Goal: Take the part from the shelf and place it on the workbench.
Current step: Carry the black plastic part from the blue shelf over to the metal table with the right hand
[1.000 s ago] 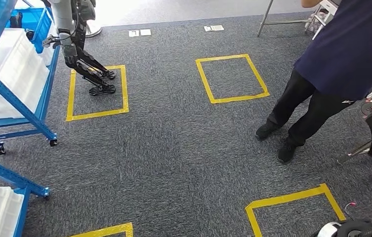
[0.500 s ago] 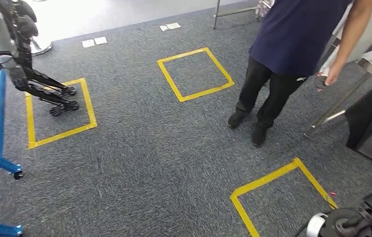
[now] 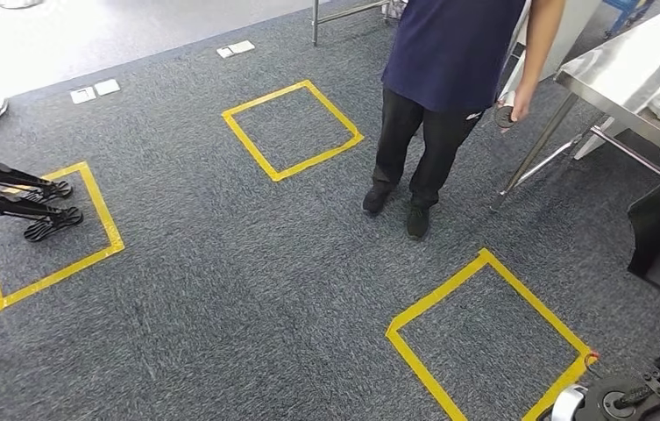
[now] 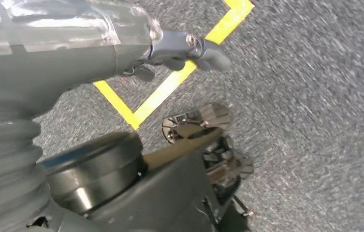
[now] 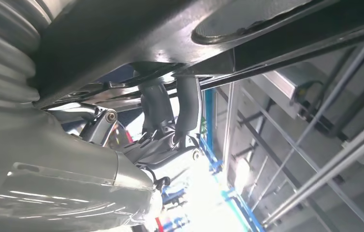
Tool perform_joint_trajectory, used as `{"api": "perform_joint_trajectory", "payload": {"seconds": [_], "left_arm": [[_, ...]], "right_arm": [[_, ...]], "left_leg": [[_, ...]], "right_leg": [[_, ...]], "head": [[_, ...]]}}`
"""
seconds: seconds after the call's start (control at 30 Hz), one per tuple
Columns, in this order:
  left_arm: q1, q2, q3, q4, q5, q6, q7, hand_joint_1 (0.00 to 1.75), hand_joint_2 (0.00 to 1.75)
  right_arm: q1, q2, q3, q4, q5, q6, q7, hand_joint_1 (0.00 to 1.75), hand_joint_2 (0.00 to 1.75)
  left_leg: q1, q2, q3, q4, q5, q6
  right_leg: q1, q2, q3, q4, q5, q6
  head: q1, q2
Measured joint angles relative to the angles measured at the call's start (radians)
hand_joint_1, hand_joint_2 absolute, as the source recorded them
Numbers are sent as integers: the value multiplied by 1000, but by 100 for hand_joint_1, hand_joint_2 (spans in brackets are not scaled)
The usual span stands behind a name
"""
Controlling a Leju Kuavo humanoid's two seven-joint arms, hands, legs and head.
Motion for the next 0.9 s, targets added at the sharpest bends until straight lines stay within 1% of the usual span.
{"api": "perform_joint_trajectory", "payload": {"seconds": [0.03, 0.07, 0.1, 0.13, 0.17, 0.2, 0.23, 0.27, 0.3, 0.33, 0.37, 0.4, 0.43, 0.47, 0.5, 0.53, 0.6, 0.63, 0.67, 0.7, 0.73, 0.77, 0.8, 0.83, 0.9], "left_arm": [[-1, 0, 0, 0, 0, -1, 1, 0, 175], [-1, 0, 0, 0, -1, -3, 1, 0, 175], [-2, 0, 0, -1, -1, -4, 2, 0, 175], [-4, 0, 0, -1, -1, -5, 2, 0, 175], [-6, 1, 0, -1, -1, -6, 2, 0, 175], [-7, 2, 0, -2, -1, -6, 2, 0, 175], [-7, 3, 0, -2, -1, -6, 2, 0, 175], [-5, 4, 0, -2, -2, -6, 3, 0, 175], [-2, 6, 0, -2, -2, -6, 4, 0, 175], [0, 7, 0, -2, -2, -6, 5, 0, 175], [1, 8, 0, -2, -2, -6, 5, 0, 175], [2, 9, 0, -2, -3, -6, 5, 0, 175], [2, 10, 0, -2, -4, -6, 5, 0, 175], [3, 10, 0, -2, -6, -6, 5, 0, 175], [4, 10, 0, -2, -7, -6, 5, 0, 175], [5, 10, 0, -2, -8, -6, 5, 0, 175], [5, 12, 0, -2, -9, -6, 5, 0, 175], [5, 13, 0, -2, -9, -6, 5, 0, 175], [4, 14, 0, -3, -9, -6, 5, 0, 175], [3, 14, 0, -3, -9, -6, 4, 0, 175], [4, 14, 0, -4, -9, -6, 4, 0, 175], [5, 14, 0, -4, -9, -6, 4, 0, 175], [6, 15, 0, -4, -9, -6, 4, 0, 175], [7, 15, 0, -4, -9, -6, 4, 0, 175], [7, 15, 0, -4, -9, -6, 4, 0, 175]], "right_arm": [[1, 0, -1, 0, 1, 0, -3, 175, 175], [3, 0, -3, 0, 2, 0, -5, 175, 175], [5, 1, -5, 0, 4, 0, -8, 175, 175], [6, 1, -7, -1, 6, 0, -10, 175, 175], [6, 1, -9, 0, 8, 0, -12, 175, 175], [5, 1, -11, 0, 10, 0, -13, 175, 175], [5, 1, -11, 1, 11, 0, -14, 175, 175], [5, 2, -11, 3, 11, 0, -14, 175, 175], [7, 3, -12, 5, 13, 0, -14, 175, 175], [9, 5, -12, 6, 15, 0, -15, 175, 175], [11, 8, -13, 7, 17, 0, -16, 175, 175], [12, 10, -14, 7, 19, 0, -17, 175, 175], [14, 13, -15, 8, 21, 0, -19, 175, 175], [14, 15, -16, 8, 24, 0, -22, 175, 175], [14, 17, -17, 8, 27, 0, -25, 175, 175], [14, 19, -18, 8, 29, 0, -28, 175, 175], [15, 21, -18, 8, 32, 0, -32, 175, 175], [16, 23, -19, 8, 33, 0, -32, 175, 175], [15, 24, -19, 8, 34, 0, -33, 175, 175], [14, 25, -19, 8, 36, 0, -33, 175, 175], [13, 27, -20, 9, 37, 0, -33, 175, 175], [12, 28, -19, 11, 37, 0, -33, 175, 175], [13, 29, -19, 12, 38, 0, -33, 175, 175], [13, 30, -19, 13, 38, 0, -33, 175, 175], [14, 30, -19, 13, 38, 0, -33, 175, 175]], "left_leg": [[0, 9, 1, -2, -1, -4], [0, 19, 3, -4, -2, -8], [1, 21, 7, -6, -5, -13], [2, -3, 9, 0, -14, -17], [4, -38, 1, 24, -30, -21], [6, -76, -19, 69, -53, -24], [7, -109, -51, 130, -79, -26], [8, -117, -87, 194, -102, -29], [9, -117, -117, 239, -110, -32], [10, -115, -134, 252, -99, -35], [12, -115, -132, 230, -69, -38], [16, -126, -115, 177, -25, -42], [21, -158, -94, 120, 9, -46], [28, -188, -73, 70, 29, -48], [31, -213, -60, 40, 36, -46], [32, -224, -55, 33, 29, -41], [28, -196, -49, 29, 25, -26], [28, -180, -44, 26, 24, -19], [27, -161, -39, 22, 23, -13], [26, -142, -34, 18, 21, -7], [23, -122, -30, 17, 18, -3], [20, -104, -27, 16, 15, 1], [18, -91, -25, 16, 12, 3], [17, -84, -24, 16, 11, 3], [17, -81, -24, 16, 10, 3]], "right_leg": [[5, -4, 4, -10, -6, -5], [7, 4, 5, -19, -6, -10], [4, 14, 10, -28, -3, -12], [0, 24, 18, -41, 2, -15], [-5, 33, 26, -54, 7, -17], [-10, 42, 34, -63, 10, -18], [-11, 53, 36, -66, 10, -20], [-12, 64, 36, -66, 9, -21], [-13, 78, 37, -64, 8, -20], [-15, 93, 38, -62, 5, -18], [-18, 109, 39, -57, 1, -14], [-21, 123, 40, -49, -5, -9], [-24, 137, 39, -39, -14, -2], [-26, 149, 35, -27, -22, 5], [-28, 161, 31, -18, -27, 12], [-30, 174, 25, -12, -29, 18], [-36, 200, 18, -13, -28, 27], [-35, 191, 14, -8, -31, 31], [-33, 167, 5, 10, -41, 35], [-31, 135, -15, 50, -61, 39], [-29, 101, -45, 108, -86, 41], [-28, 84, -77, 165, -110, 43], [-29, 77, -101, 210, -127, 44], [-28, 74, -115, 234, -136, 44], [-28, 73, -121, 244, -139, 44]], "head": [[0, 0], [1, 0], [2, 0], [2, 0], [1, 0], [-4, 0], [-11, 0], [-17, 0], [-22, 0], [-24, 0], [-26, 0], [-28, 0], [-31, 0], [-35, 0], [-38, 0], [-40, 0], [-37, 0], [-33, 0], [-26, 0], [-19, 0], [-11, 0], [-4, 0], [-1, 0], [0, 0], [1, 0]]}}
